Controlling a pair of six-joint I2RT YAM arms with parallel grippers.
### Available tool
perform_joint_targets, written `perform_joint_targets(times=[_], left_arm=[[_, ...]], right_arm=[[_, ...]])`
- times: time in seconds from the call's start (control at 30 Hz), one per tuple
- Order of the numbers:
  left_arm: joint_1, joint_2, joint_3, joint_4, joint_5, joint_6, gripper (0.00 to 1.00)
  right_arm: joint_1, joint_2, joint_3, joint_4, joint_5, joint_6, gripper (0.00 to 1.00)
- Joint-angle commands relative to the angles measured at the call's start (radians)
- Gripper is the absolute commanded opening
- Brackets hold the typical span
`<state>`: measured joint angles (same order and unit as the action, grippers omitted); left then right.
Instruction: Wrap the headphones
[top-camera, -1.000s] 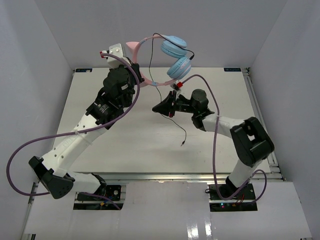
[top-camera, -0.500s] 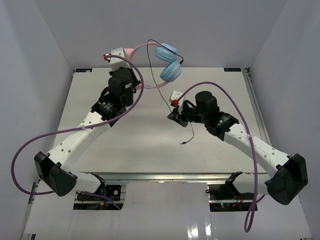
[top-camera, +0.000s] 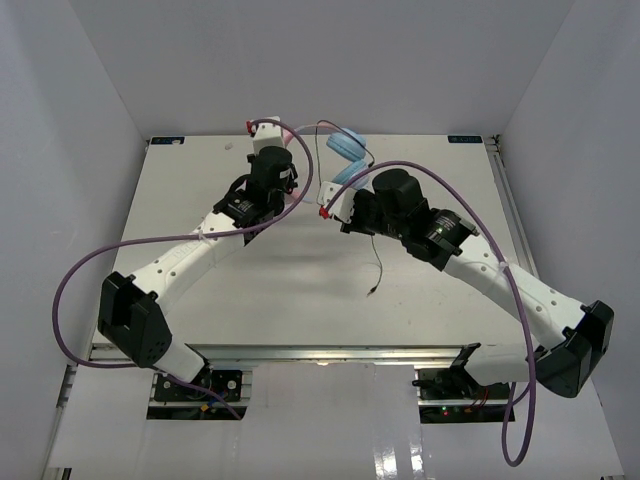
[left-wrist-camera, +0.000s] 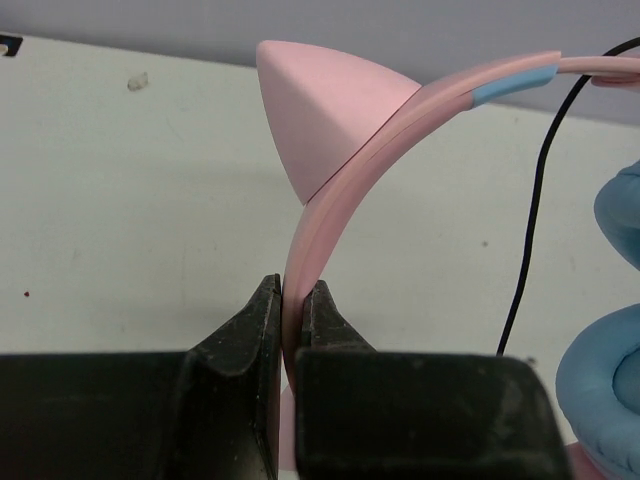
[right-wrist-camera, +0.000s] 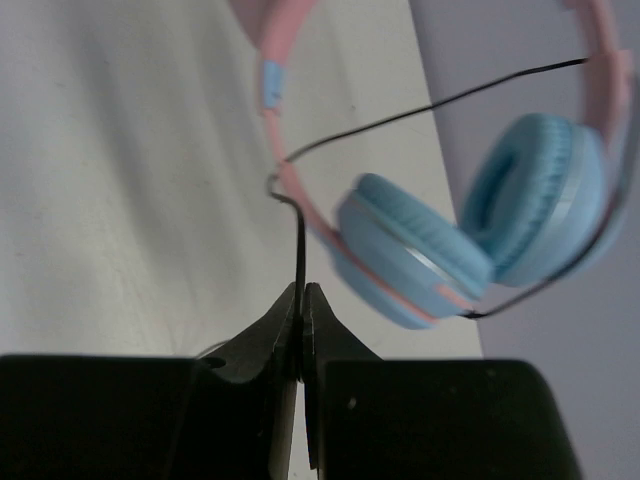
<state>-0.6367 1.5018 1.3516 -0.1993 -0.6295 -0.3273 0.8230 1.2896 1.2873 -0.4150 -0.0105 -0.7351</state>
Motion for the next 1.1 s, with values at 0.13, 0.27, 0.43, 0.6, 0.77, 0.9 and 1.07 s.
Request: perform_joint_targets(times=[0.13,0.27,0.43,0.6,0.77,0.9,1.07], left_arm=[[-0.015,-0.055,-0.139,-0.02,0.255,0.048,0.0],[-0.051,-0.056,-0.162,-0.077,0.393,0.11,0.0],[-0.06,-0.109,-0.201,-0.112,0.499,0.148,0.0],[-0.06,-0.163,-0.218,-0.142,0.572,0.172,0.0],[-0.06,-0.211,-0.24,-0.128,0.708,0.163,0.0],[-0.06,-0.26,-0.252,-0.113,0.793,0.156,0.0],[-0.06,-0.308,-0.238,-0.15,0.777,0.168,0.0]], right_arm=[[0.005,-0.018,-0.034,0.207,0.459,-0.301,0.08],[0.005,-0.015,-0.083,0.287,0.495,-0.36,0.14],[-0.013,-0.015,-0.128,0.378,0.483,-0.362,0.23],[-0.109,-0.038,-0.114,0.366,0.312,-0.228,0.33],[-0.211,-0.024,-0.096,0.293,0.032,-0.051,0.3],[-0.276,0.02,-0.101,0.286,-0.154,0.058,0.16],[-0.395,0.074,-0.082,0.286,-0.36,0.201,0.11]])
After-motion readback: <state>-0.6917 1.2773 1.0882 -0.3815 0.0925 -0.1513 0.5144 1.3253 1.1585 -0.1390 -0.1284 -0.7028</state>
